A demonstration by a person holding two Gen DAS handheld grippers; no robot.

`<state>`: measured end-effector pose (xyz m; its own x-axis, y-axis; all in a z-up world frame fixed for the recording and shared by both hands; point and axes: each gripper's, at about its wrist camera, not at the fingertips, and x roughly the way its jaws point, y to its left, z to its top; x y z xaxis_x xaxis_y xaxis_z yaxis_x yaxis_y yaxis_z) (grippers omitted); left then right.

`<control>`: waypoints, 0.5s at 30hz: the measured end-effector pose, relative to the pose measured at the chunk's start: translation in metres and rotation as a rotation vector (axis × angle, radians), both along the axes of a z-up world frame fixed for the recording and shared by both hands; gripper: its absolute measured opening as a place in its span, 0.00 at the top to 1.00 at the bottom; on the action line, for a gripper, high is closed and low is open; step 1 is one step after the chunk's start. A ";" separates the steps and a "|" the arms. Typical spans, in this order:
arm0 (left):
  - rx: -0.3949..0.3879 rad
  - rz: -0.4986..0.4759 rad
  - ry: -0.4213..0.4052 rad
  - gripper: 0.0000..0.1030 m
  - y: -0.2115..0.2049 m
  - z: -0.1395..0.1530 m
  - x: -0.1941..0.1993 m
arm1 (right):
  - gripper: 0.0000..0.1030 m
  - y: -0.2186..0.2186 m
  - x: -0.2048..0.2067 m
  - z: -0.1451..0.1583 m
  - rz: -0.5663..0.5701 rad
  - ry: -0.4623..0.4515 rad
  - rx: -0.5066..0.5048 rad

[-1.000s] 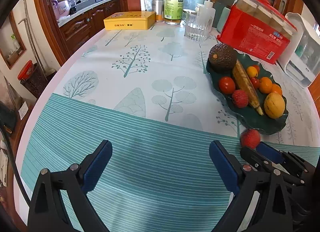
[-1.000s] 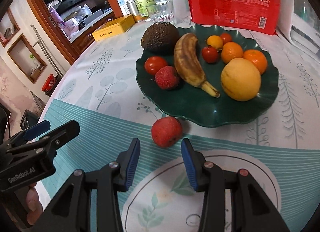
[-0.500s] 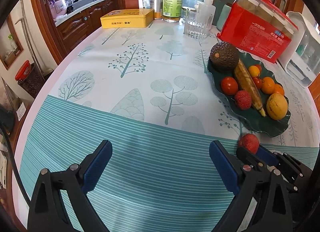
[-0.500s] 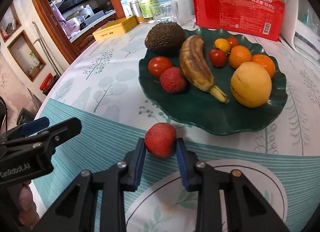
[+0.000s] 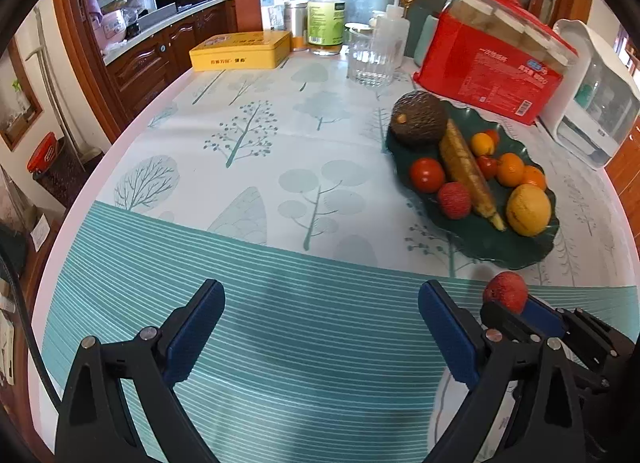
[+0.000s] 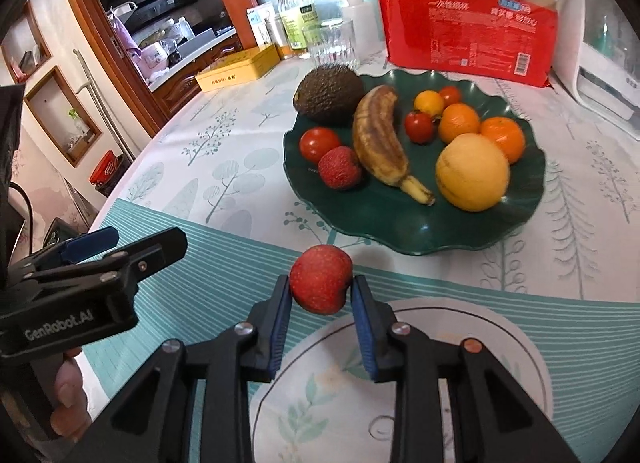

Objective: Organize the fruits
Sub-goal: 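Carry the lychee onto the green plate and open the right tool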

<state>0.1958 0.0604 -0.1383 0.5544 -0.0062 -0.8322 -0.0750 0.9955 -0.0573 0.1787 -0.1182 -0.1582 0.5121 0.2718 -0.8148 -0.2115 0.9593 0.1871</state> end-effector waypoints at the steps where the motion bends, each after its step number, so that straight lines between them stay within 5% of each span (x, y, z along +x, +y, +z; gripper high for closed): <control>1: 0.003 -0.005 -0.004 0.06 -0.003 0.003 0.000 | 0.71 -0.003 -0.001 0.004 0.000 -0.002 0.002; 15: -0.003 -0.041 -0.148 0.06 -0.020 0.089 0.031 | 0.71 -0.050 0.033 0.108 -0.016 -0.135 0.008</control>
